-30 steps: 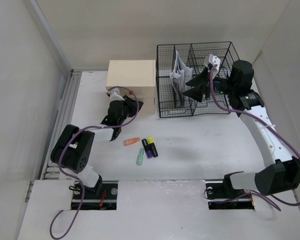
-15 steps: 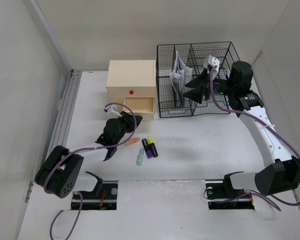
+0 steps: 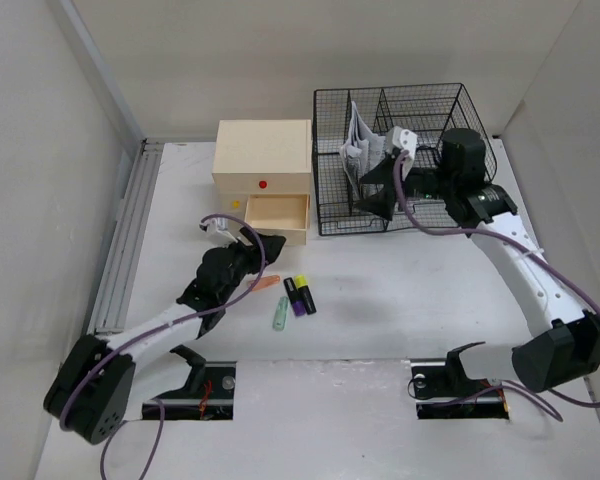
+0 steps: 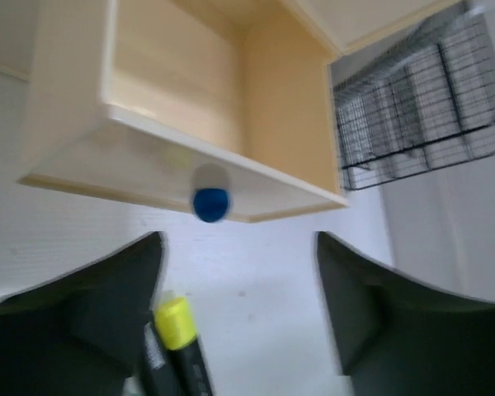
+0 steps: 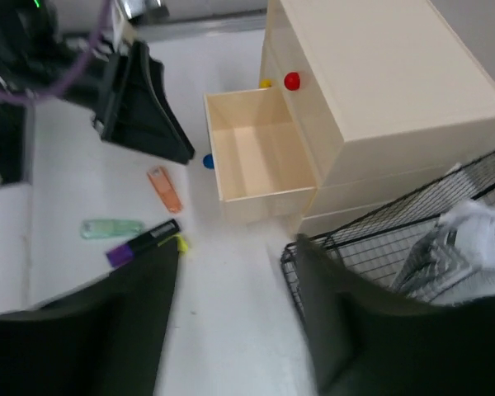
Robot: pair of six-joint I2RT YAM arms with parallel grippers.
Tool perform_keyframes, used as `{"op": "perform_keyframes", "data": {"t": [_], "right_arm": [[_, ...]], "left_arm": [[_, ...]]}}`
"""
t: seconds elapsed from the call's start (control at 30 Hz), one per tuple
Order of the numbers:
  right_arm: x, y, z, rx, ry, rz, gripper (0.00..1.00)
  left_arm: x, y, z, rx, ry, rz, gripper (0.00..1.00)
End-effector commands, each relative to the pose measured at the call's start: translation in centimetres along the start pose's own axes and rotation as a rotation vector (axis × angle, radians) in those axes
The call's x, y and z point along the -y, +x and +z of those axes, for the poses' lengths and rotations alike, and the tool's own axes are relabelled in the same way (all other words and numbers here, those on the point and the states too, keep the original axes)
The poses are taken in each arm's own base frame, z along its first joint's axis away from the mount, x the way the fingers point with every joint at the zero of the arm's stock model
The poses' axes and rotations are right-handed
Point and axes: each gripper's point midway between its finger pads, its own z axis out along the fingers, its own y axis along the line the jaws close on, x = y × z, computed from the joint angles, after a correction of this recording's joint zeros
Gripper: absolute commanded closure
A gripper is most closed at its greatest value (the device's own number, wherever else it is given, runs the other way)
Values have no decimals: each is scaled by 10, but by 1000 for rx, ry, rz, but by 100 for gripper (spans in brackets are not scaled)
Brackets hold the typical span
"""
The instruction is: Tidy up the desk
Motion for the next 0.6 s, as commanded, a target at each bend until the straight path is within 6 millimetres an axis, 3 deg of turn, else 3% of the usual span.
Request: {"op": "perform_keyframes", "data": {"t": [0.0,0.03,0.1,0.13,0.2,0.23,0.3,0.33,0.37,0.43,0.47,0.5,0.53,0.57], "right_arm": [[-11,7,15,-102,-12,-194,36],[-17,18,21,-138,-23,-220,53],[-38,37,38,-195,-60,-293,75],[-49,60,42,-226,-99,-346,91],[-69,79,56,-249,-146,-415,93],[-81,99,56,-270,-193,-455,93],[-96,115,65,-302,-216,-501,88],[-100,119,67,-312,-223,-527,84],[-103,131,72,-340,-246,-559,74],[-111,145,79,-389,-266,-581,67],[-111,145,83,-397,-263,-579,63],[-110,153,90,-426,-271,-557,61],[-111,157,96,-459,-261,-538,61],[-112,162,100,-494,-252,-489,61]], "left_arm": [[30,-13,-16,39,82,50,43],[37,-18,-26,42,108,57,63],[62,-25,-37,45,171,72,100],[61,-23,-43,22,158,106,100],[80,-43,-58,66,185,157,100],[104,-60,-68,93,224,192,100],[109,-78,-81,126,186,299,100],[129,-94,-89,157,213,318,100],[133,-100,-97,157,207,348,99],[147,-115,-110,187,222,416,91],[160,-130,-122,226,239,435,80],[155,-135,-123,240,199,461,67],[158,-145,-131,285,197,489,40],[149,-149,-130,300,152,548,31]]}}
